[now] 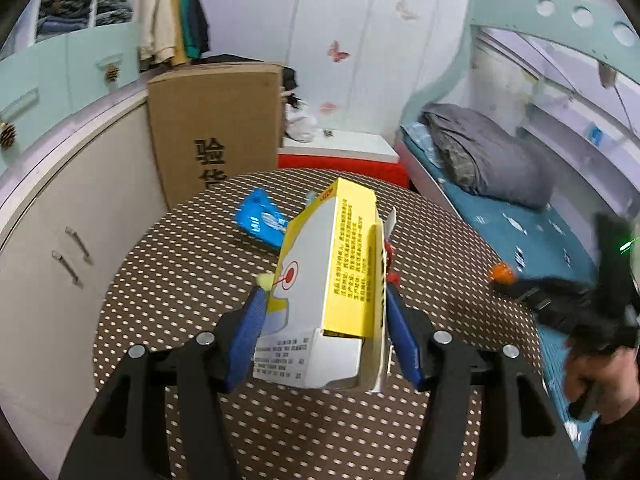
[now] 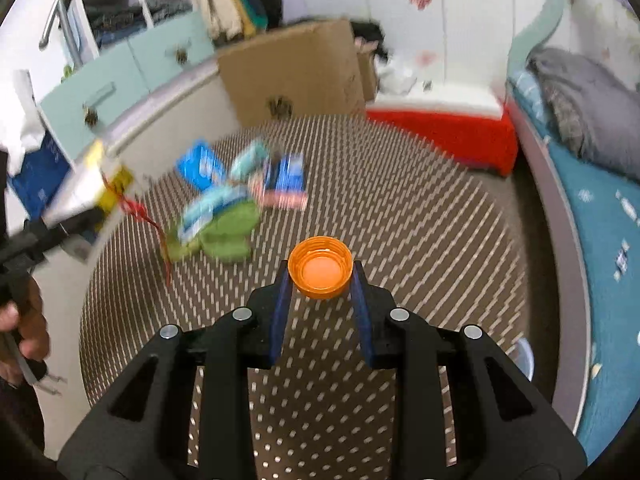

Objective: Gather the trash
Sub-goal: 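Grasp the white-yellow box with left tool while right tool grasps orange bottle cap, then drop the box and red-corded cap into the wastebasket with both tools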

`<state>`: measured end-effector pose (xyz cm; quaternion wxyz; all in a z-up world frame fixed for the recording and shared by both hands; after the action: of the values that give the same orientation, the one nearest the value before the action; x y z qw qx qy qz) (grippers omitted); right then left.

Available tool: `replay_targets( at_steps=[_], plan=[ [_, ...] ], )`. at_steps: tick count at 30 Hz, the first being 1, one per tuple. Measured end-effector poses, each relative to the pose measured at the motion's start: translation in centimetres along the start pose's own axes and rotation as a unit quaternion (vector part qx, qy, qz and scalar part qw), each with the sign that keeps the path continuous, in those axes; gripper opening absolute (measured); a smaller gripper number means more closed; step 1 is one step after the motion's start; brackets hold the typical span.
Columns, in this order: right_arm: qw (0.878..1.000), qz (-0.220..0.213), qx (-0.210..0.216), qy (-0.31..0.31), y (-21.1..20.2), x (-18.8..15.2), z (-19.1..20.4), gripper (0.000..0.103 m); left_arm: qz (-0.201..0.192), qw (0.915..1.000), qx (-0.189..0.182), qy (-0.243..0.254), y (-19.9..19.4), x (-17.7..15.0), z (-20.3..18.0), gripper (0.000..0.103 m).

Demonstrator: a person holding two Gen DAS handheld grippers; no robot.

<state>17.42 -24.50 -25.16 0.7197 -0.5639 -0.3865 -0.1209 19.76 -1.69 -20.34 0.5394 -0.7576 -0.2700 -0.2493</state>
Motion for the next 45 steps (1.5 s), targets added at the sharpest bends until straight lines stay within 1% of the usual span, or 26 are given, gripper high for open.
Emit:
replay_targets(
  at_steps=[2,4,6,7,9,11,13,15,16,17,18,19,20,22,24,30,33,36,38,41,45],
  plan=[
    [1.000,0.025,0.017,-0.003,2.2,-1.7,1.3,0.030,0.009,0.9999,-0.005,0.006,0.3,-0.7,-0.7,0.059],
    [0.999,0.042,0.027,-0.005,3.6,-2.6,2.3,0.031,0.020,0.9997,-0.010,0.010,0.6,-1.5,-1.3,0.059],
    [0.998,0.040,0.038,-0.006,4.0,-2.7,2.9,0.043,0.028,0.9994,-0.013,0.017,0.8,-2.2,-1.8,0.059],
    [0.999,0.030,0.042,-0.009,3.7,-2.2,3.3,0.052,0.031,0.9992,-0.014,0.022,0.8,-2.3,-2.0,0.059],
    [0.998,0.008,0.054,-0.026,2.9,-1.0,4.3,0.052,0.036,0.9987,-0.017,0.031,0.8,-2.8,-2.4,0.059],
    [0.996,-0.010,0.077,-0.051,2.1,0.3,5.8,0.053,0.041,0.9981,-0.021,0.040,0.8,-3.1,-2.9,0.059],
    [0.992,-0.022,0.096,-0.078,1.5,1.2,7.4,0.053,0.045,0.9976,-0.025,0.047,0.8,-3.2,-3.4,0.059],
    [0.990,-0.026,0.098,-0.102,1.4,1.7,8.4,0.052,0.046,0.9970,-0.028,0.055,0.6,-3.4,-3.9,0.059],
    [0.989,-0.025,0.094,-0.111,1.5,2.0,8.8,0.049,0.047,0.9966,-0.030,0.062,0.5,-3.4,-4.2,0.059],
    [0.989,-0.028,0.094,-0.114,1.5,2.1,8.9,0.036,0.047,0.9961,-0.030,0.068,0.4,-3.5,-4.5,0.059],
    [0.988,-0.034,0.100,-0.113,1.4,2.4,9.0,0.029,0.047,0.9957,-0.029,0.074,0.3,-3.7,-4.8,0.059],
    [0.987,-0.041,0.108,-0.110,1.2,2.8,9.0,0.019,0.047,0.9953,-0.027,0.080,0.2,-3.8,-5.0,0.059],
    [0.987,-0.049,0.108,-0.110,0.7,2.9,8.9,0.013,0.048,0.9951,-0.025,0.082,0.2,-3.8,-5.1,0.059],
    [0.987,-0.064,0.097,-0.109,-0.3,3.3,8.1,0.011,0.048,0.9950,-0.023,0.084,0.2,-3.7,-5.2,0.059],
    [0.989,-0.074,0.075,-0.100,-1.3,3.6,6.6,0.010,0.049,0.9949,-0.022,0.085,0.4,-3.5,-5.2,0.059],
    [0.993,-0.111,0.030,-0.031,-5.2,3.8,-0.8,0.009,0.054,0.9934,-0.034,0.095,1.1,-3.7,-7.2,0.059],
    [0.992,-0.127,0.018,0.012,-7.3,3.5,-4.6,0.009,0.056,0.9930,-0.050,0.092,1.7,-3.2,-9.1,0.059],
    [0.989,-0.138,0.003,0.061,-9.3,2.2,-9.2,0.009,0.053,0.9919,-0.069,0.093,2.4,-2.5,-11.7,0.059],
    [0.986,-0.140,-0.005,0.087,-10.3,1.4,-11.5,0.009,0.051,0.9907,-0.082,0.095,2.8,-2.1,-13.6,0.059],
    [0.981,-0.136,-0.028,0.135,-11.4,-0.5,-15.6,0.009,0.052,0.9879,-0.104,0.102,3.6,-1.8,-16.7,0.059],
    [0.974,-0.104,-0.066,0.188,-11.1,-4.3,-21.0,0.009,0.064,0.9831,-0.129,0.113,5.4,-2.1,-21.4,0.059]
  ],
)
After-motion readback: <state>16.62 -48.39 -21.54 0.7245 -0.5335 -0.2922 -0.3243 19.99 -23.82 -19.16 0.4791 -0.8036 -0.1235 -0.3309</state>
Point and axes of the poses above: each gripper's, at about its wrist camera, not at the fingertips, and y roughly the way its jaws point, z to its left, x to its top, the point moved 8 cm from there along y, roughly the way its jaws point, and after that the axes turned 14 degrees about -y, right-handed, at the moved point
